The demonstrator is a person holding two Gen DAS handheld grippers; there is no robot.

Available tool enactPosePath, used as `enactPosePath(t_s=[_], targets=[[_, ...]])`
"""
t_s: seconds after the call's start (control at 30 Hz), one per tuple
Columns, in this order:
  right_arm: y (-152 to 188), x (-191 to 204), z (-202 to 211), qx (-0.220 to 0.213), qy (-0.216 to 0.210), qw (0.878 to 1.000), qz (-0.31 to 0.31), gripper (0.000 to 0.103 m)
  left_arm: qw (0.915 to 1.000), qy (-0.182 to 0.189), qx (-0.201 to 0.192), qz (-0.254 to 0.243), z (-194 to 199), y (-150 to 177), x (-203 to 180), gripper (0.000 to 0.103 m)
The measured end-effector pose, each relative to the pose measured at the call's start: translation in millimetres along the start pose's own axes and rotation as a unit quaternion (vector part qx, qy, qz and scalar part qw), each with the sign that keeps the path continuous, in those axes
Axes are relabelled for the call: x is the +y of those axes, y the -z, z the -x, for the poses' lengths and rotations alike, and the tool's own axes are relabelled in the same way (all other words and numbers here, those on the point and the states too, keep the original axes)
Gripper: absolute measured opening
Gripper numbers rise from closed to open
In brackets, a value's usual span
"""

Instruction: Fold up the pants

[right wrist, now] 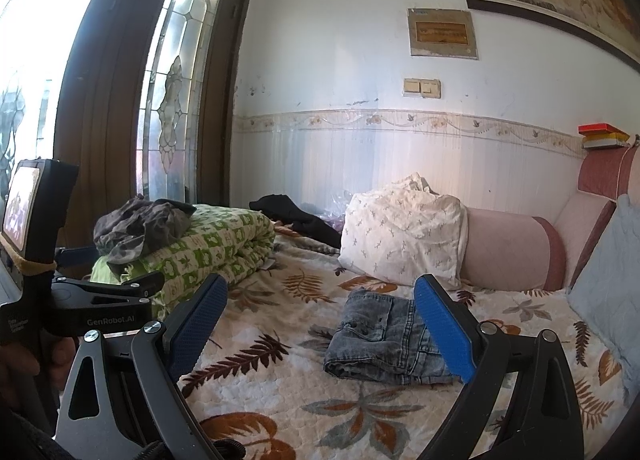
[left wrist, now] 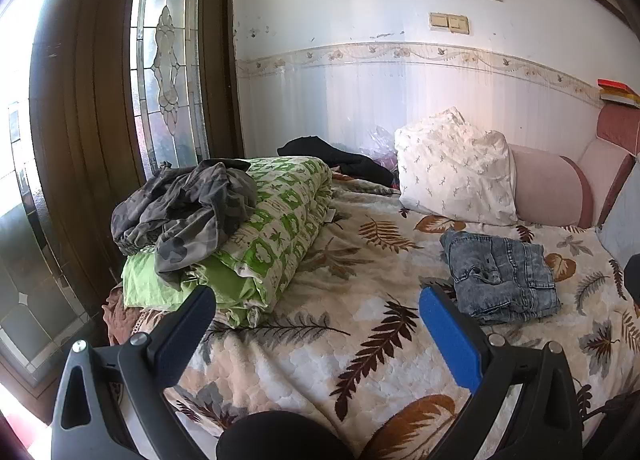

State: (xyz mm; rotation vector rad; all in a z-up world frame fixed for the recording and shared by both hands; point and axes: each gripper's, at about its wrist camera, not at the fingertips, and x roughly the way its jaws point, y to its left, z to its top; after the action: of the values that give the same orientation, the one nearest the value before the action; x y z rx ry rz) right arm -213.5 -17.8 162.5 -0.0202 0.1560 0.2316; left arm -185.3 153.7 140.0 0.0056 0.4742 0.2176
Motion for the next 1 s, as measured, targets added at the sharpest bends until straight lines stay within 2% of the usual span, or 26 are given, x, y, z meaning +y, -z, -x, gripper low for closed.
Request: enactPosePath(t_s=[0.37,0.73,1.0], targets=[[-6.0,13.3,-0.8,-0.002,-0.005,1.0,0.009,0.095,0.9998,-0.004,-0.01,0.019,8.0,-2.8,18.6,0.103],[-13.8,30.1,-18.4,-0.001,-0.032,0.999,0.019,0.095,0.9989,-0.025,-0.01,0.038,-0.6,-5.7,38.3,0.103],[-11.9,18.9,-40.4,0.004,-0.049,0.999,-0.001,0.096,0.999,-0.037,0.007,0.024,-18.2,-9.1,25.2,0.103]])
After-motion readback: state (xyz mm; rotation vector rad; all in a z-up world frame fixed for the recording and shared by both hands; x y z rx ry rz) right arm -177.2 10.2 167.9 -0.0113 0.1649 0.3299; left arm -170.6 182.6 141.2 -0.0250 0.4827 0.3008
